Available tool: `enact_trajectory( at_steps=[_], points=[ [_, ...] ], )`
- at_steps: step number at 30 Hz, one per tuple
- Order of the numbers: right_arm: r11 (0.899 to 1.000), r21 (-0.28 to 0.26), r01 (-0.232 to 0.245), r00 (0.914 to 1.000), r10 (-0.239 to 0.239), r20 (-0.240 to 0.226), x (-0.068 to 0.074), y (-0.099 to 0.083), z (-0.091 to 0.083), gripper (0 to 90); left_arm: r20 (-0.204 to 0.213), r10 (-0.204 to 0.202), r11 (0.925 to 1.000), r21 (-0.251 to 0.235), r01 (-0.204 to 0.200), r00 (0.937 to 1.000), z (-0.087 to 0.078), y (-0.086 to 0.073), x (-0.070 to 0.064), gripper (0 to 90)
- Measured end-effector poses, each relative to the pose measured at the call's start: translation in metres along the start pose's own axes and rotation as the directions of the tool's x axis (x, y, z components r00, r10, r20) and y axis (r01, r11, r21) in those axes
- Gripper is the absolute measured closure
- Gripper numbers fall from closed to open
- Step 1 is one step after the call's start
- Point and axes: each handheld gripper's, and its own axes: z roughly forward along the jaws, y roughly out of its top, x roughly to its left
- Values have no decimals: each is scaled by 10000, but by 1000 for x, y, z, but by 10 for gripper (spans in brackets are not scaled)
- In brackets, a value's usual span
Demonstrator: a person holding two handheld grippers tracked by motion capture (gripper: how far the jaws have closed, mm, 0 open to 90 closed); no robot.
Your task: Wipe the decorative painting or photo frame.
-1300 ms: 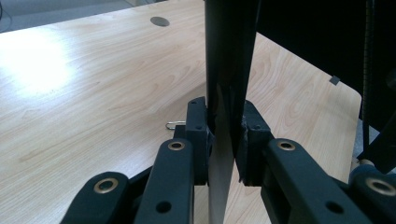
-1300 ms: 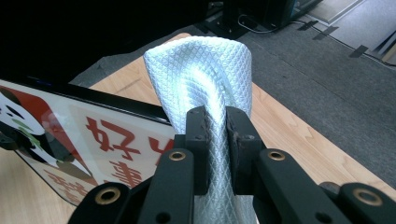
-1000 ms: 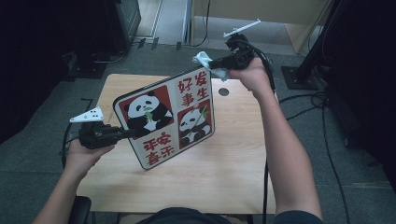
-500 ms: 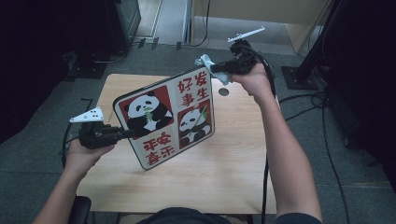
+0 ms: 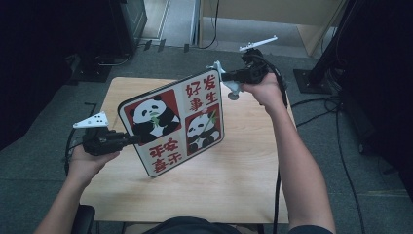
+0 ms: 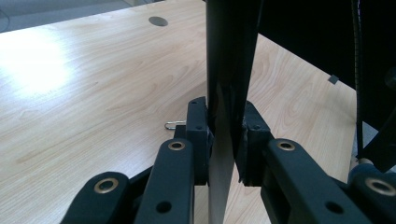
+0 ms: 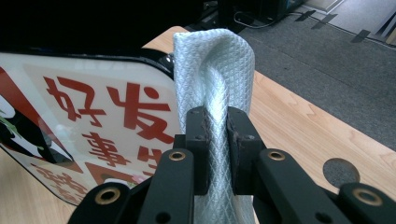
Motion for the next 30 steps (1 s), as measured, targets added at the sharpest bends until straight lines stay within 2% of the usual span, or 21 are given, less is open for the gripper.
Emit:
enact_trajectory(
  at_steps=[30],
  points=[
    [9979, -155, -632, 9979, 629, -136, -5, -44, 16, 814, -14, -62, 10000, -10, 62, 10000, 1, 0, -1, 783]
  ],
)
